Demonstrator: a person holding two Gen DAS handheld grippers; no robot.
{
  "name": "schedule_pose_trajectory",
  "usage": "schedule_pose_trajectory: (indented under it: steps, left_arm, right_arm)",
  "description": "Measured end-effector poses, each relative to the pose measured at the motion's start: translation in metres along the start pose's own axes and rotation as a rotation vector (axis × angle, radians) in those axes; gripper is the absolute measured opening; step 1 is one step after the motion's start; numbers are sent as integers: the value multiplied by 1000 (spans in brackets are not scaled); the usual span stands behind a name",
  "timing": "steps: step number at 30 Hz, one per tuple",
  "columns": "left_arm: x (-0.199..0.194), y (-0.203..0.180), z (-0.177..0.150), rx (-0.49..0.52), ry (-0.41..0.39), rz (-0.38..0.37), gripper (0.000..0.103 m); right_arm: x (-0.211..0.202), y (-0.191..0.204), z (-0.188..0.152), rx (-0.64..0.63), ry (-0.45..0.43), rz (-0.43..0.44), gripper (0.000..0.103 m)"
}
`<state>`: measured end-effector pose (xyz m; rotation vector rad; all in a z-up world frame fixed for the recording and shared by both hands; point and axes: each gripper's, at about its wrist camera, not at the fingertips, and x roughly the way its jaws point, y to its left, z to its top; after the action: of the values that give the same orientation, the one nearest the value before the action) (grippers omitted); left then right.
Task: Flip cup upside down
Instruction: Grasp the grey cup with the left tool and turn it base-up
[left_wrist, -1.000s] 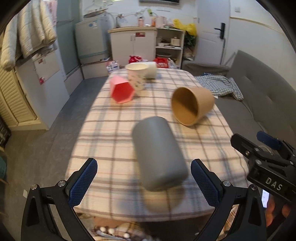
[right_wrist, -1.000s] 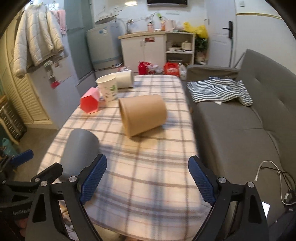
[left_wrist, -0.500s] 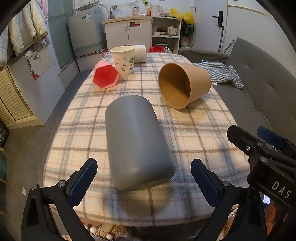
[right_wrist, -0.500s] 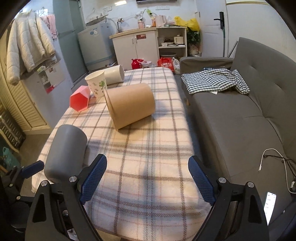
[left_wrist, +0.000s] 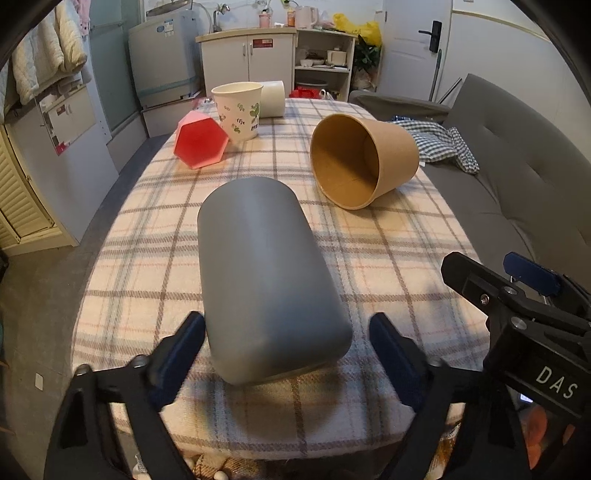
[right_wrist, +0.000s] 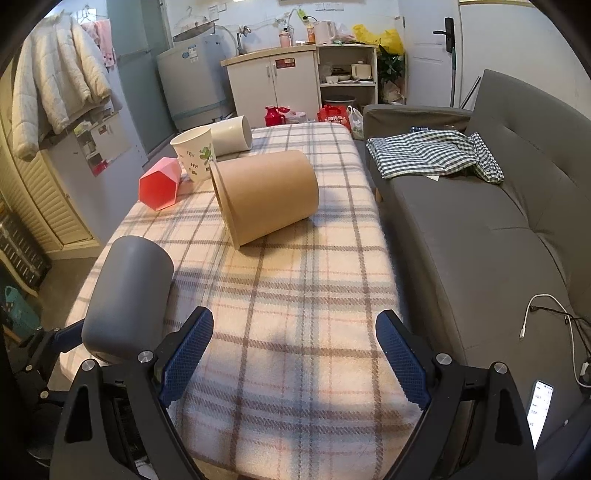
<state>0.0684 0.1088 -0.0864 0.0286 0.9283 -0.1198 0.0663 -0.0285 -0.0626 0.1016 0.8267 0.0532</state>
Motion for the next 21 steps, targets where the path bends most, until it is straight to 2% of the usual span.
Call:
schedule_pose_trajectory:
  steps: [3, 8, 16, 21]
  left_arm:
    - [-2, 3, 0, -1, 2, 3, 77]
    - [-8, 8, 0, 9, 14, -9, 77]
    - [-27, 9, 14, 114, -38, 55, 77]
    - [-29, 24, 26, 79, -40, 50, 76]
  right_arm:
    - [0, 2, 0, -5, 1, -4, 90]
    - [0, 7, -2, -17, 13, -12, 90]
    - [-5, 3, -1, 16, -14, -4, 90]
    - [-9, -1, 0, 35, -37, -11, 90]
